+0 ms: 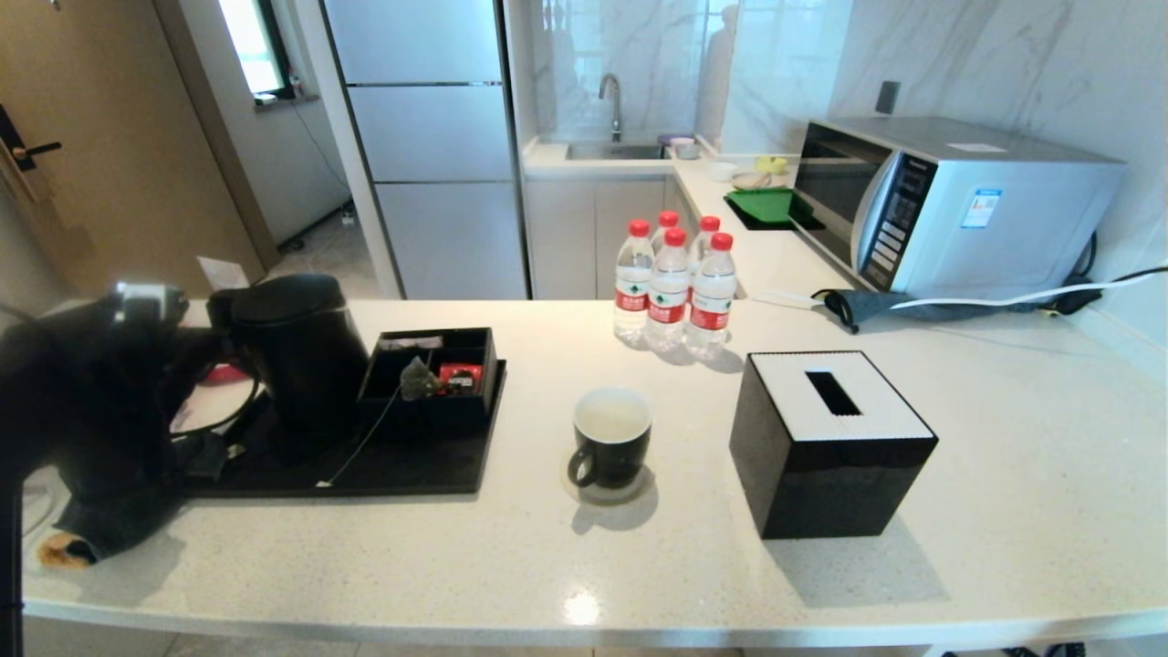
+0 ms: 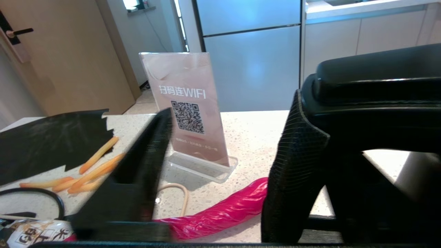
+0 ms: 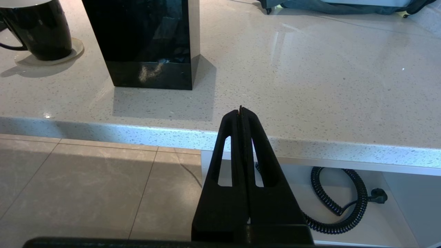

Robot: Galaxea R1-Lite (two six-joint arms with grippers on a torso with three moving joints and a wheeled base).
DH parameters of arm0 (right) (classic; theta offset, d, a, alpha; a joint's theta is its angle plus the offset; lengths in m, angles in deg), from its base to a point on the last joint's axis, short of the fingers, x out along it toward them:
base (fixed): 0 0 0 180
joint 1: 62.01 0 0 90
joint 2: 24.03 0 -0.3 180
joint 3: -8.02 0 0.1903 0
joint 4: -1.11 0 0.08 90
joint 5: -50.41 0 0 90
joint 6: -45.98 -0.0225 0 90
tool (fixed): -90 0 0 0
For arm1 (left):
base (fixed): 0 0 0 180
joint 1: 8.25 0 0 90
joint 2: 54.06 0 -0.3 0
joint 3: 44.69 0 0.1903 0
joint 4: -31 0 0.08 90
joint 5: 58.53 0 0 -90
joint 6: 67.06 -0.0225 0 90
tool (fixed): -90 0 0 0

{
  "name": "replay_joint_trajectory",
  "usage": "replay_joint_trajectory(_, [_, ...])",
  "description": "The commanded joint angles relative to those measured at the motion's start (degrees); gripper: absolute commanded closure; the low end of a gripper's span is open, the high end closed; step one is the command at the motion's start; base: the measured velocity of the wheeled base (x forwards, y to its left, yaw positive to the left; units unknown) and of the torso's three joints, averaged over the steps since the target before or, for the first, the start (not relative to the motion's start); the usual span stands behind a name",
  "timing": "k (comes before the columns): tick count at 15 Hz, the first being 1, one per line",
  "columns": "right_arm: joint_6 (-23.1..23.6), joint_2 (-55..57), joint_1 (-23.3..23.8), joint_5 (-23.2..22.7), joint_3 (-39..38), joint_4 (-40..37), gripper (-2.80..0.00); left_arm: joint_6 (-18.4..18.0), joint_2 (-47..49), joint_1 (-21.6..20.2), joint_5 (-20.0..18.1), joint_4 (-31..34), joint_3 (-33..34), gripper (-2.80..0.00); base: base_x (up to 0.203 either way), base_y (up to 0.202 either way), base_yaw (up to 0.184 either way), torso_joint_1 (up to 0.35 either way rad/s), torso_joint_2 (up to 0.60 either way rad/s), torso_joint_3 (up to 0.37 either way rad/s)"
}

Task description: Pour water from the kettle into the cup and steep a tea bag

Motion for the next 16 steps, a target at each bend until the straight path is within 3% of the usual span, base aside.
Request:
replay_joint_trajectory(1, [0.05, 0.07, -0.02, -0.03, 0.00, -0.01, 0.00, -0.03, -0.15, -0.06, -0.04, -0.51, 0.00, 0.00, 0.000, 0.000, 0.000, 0.000, 0.00, 0.000])
replay_joint_trajectory(13, [0.05, 0.07, -0.02, -0.03, 0.00, -0.01, 0.00, 0.24, -0.69, 1.18, 0.13, -2.12, 0.35, 0.00, 0.000, 0.000, 0.000, 0.000, 0.00, 0.000])
replay_joint_trajectory(16, [0.05, 0.07, -0.02, -0.03, 0.00, -0.01, 0.00, 2.09, -1.51, 1.52, 0.77, -4.63, 0.66, 0.00, 0.000, 0.000, 0.000, 0.000, 0.00, 0.000])
